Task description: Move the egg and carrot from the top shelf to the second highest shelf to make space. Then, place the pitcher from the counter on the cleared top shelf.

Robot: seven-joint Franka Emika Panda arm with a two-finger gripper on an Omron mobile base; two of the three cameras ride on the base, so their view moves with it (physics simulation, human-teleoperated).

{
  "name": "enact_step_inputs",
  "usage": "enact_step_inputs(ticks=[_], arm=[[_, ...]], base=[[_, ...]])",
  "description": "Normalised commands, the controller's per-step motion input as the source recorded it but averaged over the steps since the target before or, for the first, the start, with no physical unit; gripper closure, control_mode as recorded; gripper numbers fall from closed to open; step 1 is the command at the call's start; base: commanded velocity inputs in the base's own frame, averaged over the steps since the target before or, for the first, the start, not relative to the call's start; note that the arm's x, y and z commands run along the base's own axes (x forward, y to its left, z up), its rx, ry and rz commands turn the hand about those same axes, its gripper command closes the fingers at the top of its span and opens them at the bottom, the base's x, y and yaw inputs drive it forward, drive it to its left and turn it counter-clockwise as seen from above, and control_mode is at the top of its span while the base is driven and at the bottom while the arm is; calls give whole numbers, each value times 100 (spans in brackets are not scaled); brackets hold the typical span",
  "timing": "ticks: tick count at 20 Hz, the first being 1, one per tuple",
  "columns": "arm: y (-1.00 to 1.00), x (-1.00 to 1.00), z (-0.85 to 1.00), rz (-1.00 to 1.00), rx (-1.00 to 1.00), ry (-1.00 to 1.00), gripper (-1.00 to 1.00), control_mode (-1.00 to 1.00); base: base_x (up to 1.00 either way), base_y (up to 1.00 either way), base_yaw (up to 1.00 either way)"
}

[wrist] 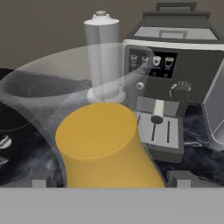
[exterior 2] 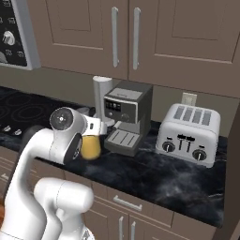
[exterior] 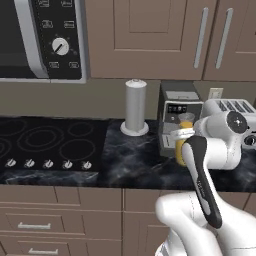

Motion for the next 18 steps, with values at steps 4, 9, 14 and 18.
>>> enact_step_inputs(ticks=[4,9,14,18], arm=[[0,2,2,0,0,0,100,-100],[2,4,0,0,0,0,100,100],[0,0,0,0,0,0,100,100],[0,0,0,0,0,0,100,100]], base=[[0,0,0],[-2,7,-7],[-58,2,-14],[-97,0,-14]])
